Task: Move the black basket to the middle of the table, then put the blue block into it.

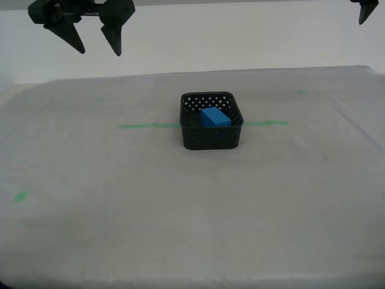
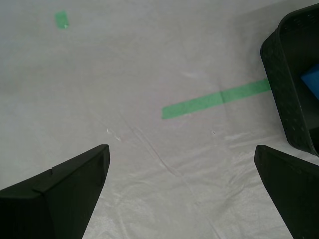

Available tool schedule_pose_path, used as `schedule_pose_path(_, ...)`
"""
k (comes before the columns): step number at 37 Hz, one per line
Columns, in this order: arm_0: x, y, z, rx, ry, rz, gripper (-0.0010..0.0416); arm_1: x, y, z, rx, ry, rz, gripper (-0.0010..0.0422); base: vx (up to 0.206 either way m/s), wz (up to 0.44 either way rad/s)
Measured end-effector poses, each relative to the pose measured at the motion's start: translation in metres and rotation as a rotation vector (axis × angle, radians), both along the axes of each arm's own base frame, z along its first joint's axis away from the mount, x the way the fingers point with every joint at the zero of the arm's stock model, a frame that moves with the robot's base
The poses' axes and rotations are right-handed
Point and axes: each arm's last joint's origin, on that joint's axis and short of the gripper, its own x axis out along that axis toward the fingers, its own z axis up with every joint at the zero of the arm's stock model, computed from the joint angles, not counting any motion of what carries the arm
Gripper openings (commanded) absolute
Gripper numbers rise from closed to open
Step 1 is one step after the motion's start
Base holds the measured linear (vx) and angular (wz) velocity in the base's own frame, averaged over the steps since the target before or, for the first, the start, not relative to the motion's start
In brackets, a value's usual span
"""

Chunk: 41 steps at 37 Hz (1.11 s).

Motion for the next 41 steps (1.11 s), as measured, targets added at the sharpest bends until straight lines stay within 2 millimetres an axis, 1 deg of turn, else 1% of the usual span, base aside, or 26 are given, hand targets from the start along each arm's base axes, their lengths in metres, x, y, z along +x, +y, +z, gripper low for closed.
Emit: schedule_pose_path(41,0.0000,0.0001,0.0000,0.000,0.000,0.001,0.0351,0.0000,0.0001,0.0000,0.000,0.000,0.000,0.0400,0.000,0.000)
